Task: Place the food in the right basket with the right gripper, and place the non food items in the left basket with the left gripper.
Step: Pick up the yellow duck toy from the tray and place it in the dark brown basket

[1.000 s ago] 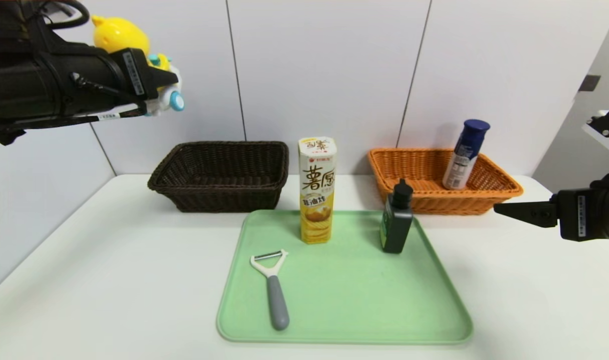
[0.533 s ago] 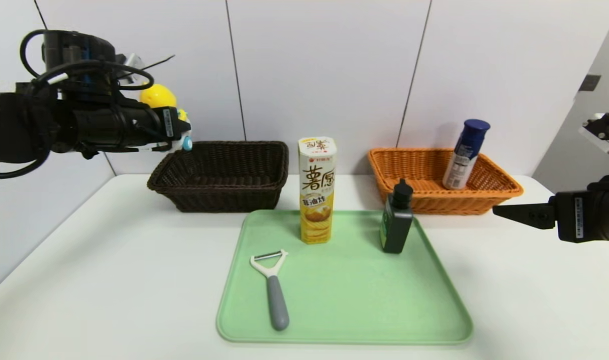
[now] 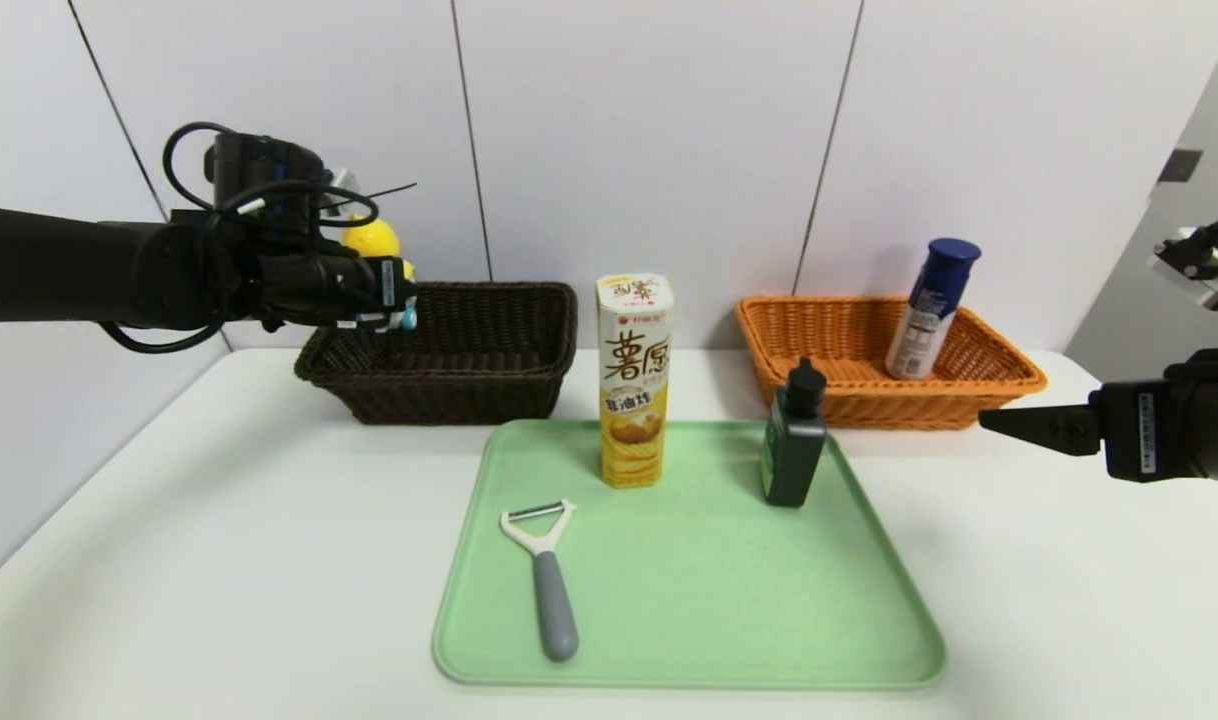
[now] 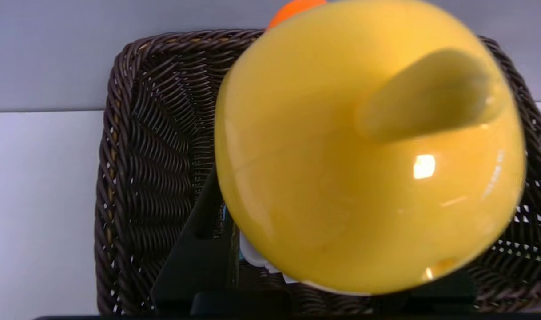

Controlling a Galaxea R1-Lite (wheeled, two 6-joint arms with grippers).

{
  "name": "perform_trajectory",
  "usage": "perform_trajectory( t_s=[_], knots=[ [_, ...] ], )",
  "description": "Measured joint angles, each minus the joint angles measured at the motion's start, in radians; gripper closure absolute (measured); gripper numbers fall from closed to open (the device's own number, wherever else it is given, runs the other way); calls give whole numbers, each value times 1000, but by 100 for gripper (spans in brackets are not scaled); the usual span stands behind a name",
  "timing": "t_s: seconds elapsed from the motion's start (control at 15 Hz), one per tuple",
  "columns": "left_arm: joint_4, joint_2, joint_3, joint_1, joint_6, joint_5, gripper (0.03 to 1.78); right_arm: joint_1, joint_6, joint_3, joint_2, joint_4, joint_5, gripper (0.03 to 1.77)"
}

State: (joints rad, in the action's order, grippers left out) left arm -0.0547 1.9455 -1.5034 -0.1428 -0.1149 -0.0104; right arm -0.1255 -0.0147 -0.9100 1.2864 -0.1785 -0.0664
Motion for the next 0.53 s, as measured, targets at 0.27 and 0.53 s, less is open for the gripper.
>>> perform_trajectory(
  t_s=[0.27,0.53],
  knots=[
    [1,83,-55,5,2,-9,106,2,-2,1,-1,0,0,9],
    [2,156,-84,5,3,-17,106,2,-2,4,-1,-1,0,9]
  ],
)
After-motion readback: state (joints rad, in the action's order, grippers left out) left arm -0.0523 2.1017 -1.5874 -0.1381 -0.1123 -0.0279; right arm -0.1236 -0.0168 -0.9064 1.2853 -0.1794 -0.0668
